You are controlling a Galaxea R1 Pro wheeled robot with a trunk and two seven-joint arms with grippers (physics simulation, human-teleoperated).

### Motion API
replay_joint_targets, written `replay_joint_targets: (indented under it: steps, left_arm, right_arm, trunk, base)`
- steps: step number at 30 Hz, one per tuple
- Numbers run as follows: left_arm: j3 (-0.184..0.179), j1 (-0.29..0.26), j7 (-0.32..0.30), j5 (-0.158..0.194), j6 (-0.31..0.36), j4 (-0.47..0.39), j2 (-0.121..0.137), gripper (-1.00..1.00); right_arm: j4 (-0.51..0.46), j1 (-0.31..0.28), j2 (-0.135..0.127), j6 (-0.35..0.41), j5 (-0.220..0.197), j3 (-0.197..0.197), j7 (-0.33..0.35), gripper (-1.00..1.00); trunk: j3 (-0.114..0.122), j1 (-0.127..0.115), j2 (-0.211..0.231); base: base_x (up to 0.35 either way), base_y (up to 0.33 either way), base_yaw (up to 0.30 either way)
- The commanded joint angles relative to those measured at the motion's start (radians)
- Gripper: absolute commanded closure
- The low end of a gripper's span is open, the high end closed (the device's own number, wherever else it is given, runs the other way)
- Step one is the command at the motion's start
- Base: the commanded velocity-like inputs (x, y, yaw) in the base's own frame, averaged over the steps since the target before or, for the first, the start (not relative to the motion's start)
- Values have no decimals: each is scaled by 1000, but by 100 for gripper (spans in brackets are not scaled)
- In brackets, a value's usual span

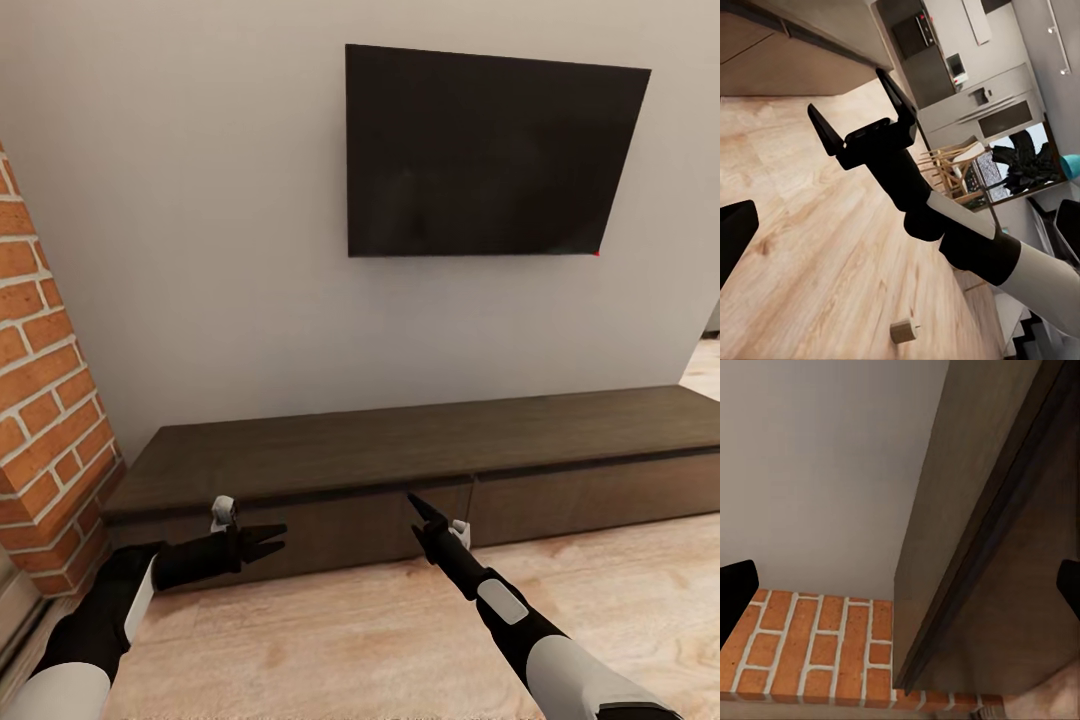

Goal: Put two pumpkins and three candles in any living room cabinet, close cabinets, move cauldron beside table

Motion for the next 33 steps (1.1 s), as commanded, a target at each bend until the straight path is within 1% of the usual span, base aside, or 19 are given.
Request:
replay_joint_targets:
  steps: [1,10,29,33]
  left_arm:
    - [0,-1,-3,1,11,0,0,-100]
    - [0,0,-2,1,11,0,1,-100]
    - [0,0,-2,0,11,0,-1,-100]
    - [0,0,-2,0,11,0,-1,-100]
  right_arm:
    - [0,-1,0,9,-11,1,1,-100]
    - [0,-1,0,8,-11,1,1,-100]
    - [-3,-1,-1,8,-10,2,4,-100]
    - [-5,-1,-2,11,-10,2,24,-100]
  trunk:
    - [-4,4,-8]
    - [-32,38,-71]
    - [-106,47,-75]
    - [-121,49,-76]
  base:
    - [0,0,0]
    - [0,0,0]
    - [0,0,0]
    - [0,0,0]
